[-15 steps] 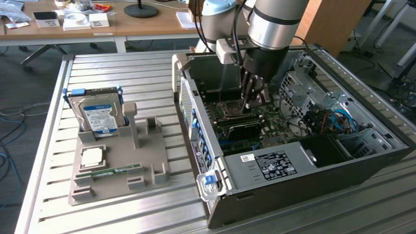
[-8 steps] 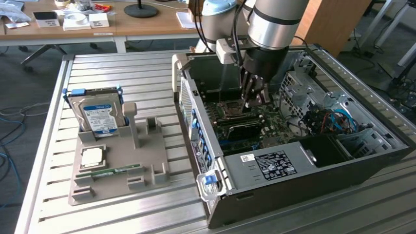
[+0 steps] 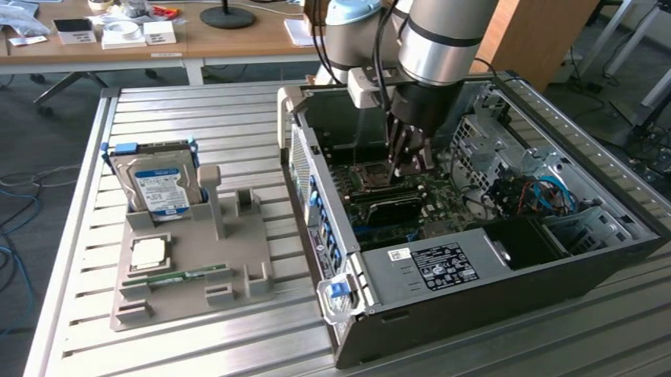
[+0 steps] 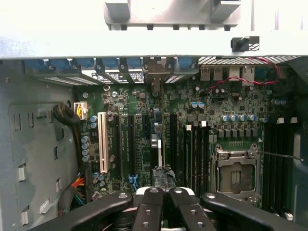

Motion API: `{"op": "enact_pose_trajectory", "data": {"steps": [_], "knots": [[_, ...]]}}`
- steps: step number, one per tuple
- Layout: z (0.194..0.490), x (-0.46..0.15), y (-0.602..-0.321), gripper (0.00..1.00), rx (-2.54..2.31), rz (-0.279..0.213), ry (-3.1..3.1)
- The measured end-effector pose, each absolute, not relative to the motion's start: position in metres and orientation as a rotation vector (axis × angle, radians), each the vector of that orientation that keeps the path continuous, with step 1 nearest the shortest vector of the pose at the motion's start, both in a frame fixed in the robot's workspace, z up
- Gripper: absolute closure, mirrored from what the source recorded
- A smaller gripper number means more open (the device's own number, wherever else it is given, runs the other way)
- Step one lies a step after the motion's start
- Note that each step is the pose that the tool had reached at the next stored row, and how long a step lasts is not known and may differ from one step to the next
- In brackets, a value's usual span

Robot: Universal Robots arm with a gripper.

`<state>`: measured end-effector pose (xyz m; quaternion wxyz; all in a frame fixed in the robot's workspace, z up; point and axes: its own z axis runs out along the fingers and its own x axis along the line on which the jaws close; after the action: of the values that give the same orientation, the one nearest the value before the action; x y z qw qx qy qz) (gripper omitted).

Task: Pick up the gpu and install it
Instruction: 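Press down on the gpu until it lock into place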

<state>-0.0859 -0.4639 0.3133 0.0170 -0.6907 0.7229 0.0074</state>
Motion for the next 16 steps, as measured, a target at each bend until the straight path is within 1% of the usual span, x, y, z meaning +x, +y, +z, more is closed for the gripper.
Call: {"op": "enact_pose_trajectory", "data": {"steps": [16], "knots": [[0.3108,-0.0858,-0.4595,0.89,-2.144,0.028,2.244]]}}
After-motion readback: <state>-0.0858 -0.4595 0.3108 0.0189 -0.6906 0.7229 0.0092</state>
